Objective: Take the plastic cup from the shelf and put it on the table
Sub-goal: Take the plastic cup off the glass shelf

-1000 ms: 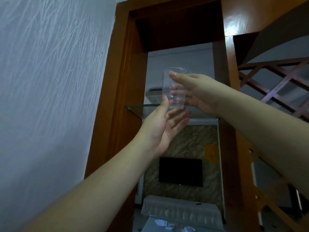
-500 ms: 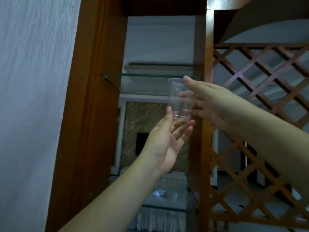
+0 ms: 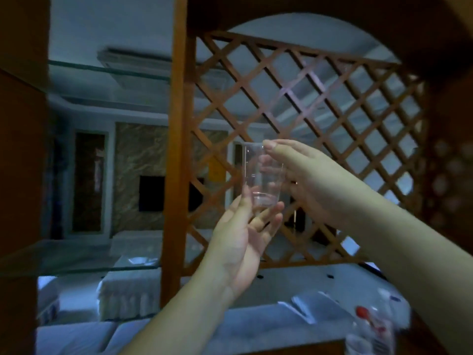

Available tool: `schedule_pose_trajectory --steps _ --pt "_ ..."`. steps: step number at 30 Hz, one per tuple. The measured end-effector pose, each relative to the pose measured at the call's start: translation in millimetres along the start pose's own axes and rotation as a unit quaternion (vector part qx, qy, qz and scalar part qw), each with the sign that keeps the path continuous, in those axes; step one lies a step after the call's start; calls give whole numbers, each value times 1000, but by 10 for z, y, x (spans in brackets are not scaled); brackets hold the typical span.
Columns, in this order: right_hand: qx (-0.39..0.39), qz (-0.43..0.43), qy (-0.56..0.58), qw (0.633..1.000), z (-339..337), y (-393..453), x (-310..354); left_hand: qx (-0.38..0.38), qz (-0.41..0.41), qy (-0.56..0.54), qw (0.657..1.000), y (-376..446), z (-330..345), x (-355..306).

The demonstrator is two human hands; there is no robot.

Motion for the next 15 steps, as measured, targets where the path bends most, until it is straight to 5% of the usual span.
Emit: schedule_pose_trajectory --steps 15 --pt "-145 85 -57 984 -1846 -1147 -1105 50 -135 -43 989 -33 849 2237"
Point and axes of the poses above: each hand's wrist, its own y-axis towards the middle knuckle, its own z-axis out of the palm, x = y × z, the point moved 6 cm from there along y, towards the middle knuckle, and after that the axes turned 7 degrees about -y, right-handed, at the moved point
